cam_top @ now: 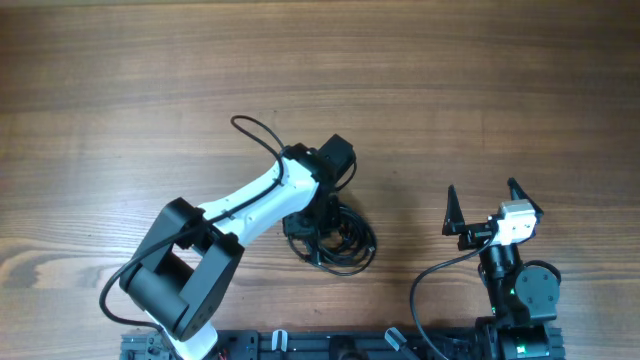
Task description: Untangle cables
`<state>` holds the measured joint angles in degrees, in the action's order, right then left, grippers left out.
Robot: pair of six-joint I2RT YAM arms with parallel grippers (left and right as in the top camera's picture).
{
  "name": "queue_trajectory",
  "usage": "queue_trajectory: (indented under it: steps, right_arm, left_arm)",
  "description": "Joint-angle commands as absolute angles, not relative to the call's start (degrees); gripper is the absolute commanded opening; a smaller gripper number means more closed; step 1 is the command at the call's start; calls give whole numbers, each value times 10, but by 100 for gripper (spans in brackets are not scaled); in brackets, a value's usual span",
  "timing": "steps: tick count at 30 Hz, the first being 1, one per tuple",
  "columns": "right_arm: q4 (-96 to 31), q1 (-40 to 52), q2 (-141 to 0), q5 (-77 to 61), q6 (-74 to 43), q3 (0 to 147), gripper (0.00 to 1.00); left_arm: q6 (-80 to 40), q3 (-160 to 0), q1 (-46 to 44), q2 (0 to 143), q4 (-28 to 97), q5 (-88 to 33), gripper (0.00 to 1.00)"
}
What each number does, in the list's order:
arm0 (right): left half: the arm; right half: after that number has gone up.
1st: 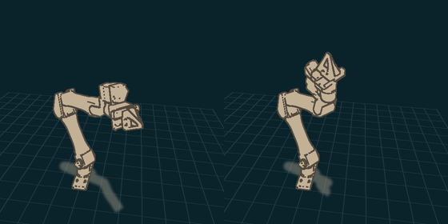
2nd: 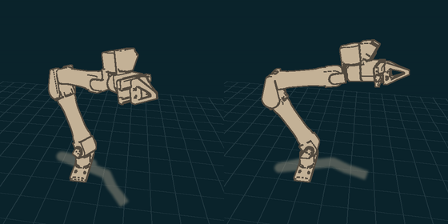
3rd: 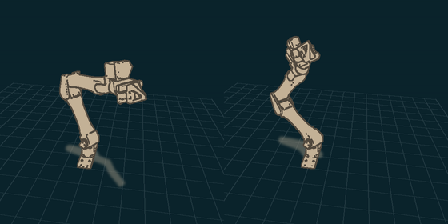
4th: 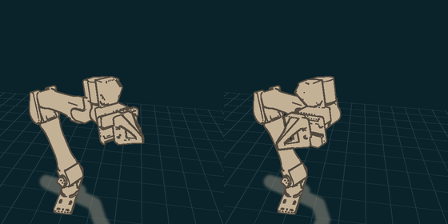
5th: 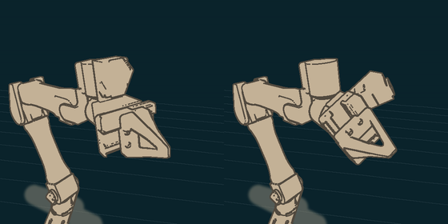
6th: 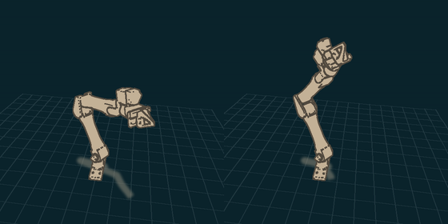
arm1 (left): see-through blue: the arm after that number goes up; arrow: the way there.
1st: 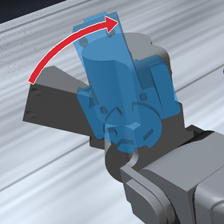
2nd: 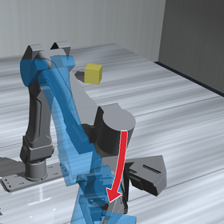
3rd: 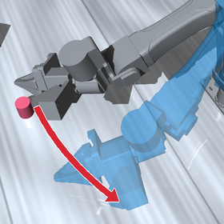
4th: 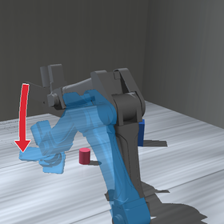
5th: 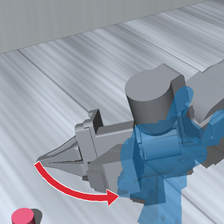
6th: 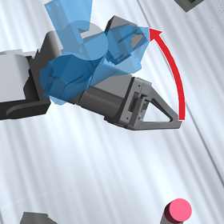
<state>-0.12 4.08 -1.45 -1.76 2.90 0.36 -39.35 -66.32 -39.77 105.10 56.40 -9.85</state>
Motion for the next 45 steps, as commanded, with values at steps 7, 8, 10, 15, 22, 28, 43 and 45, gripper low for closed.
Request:
queue_trajectory:
  steps: [7,8,10,15,22,28,43,45]
  right_arm:
    - [1,38,-13,-26,30,3,100]
    - [1,38,-13,-26,30,3,100]
    - [1,38,-13,-26,30,3,100]
    - [1,38,-13,-26,30,3,100]
    - [1,38,-13,-26,30,3,100]
    - [1,38,-13,-26,30,3,100]
    - [1,38,-13,-26,30,3,100]
    - [1,38,-13,-26,30,3,100]
  left_arm:
    - [-392,-762,-400,1034,647,-97,4]
    - [-392,-762,-400,1031,650,-103,4]
    - [-392,-762,-399,1025,652,-119,4]
    - [-393,-762,-384,996,652,-177,4]
    - [-393,-762,-359,956,652,-255,4]
    - [-393,-762,-357,935,652,-289,4]
    - [-402,-796,-298,753,611,-271,4]
    - [-392,-796,-283,748,611,-245,4]
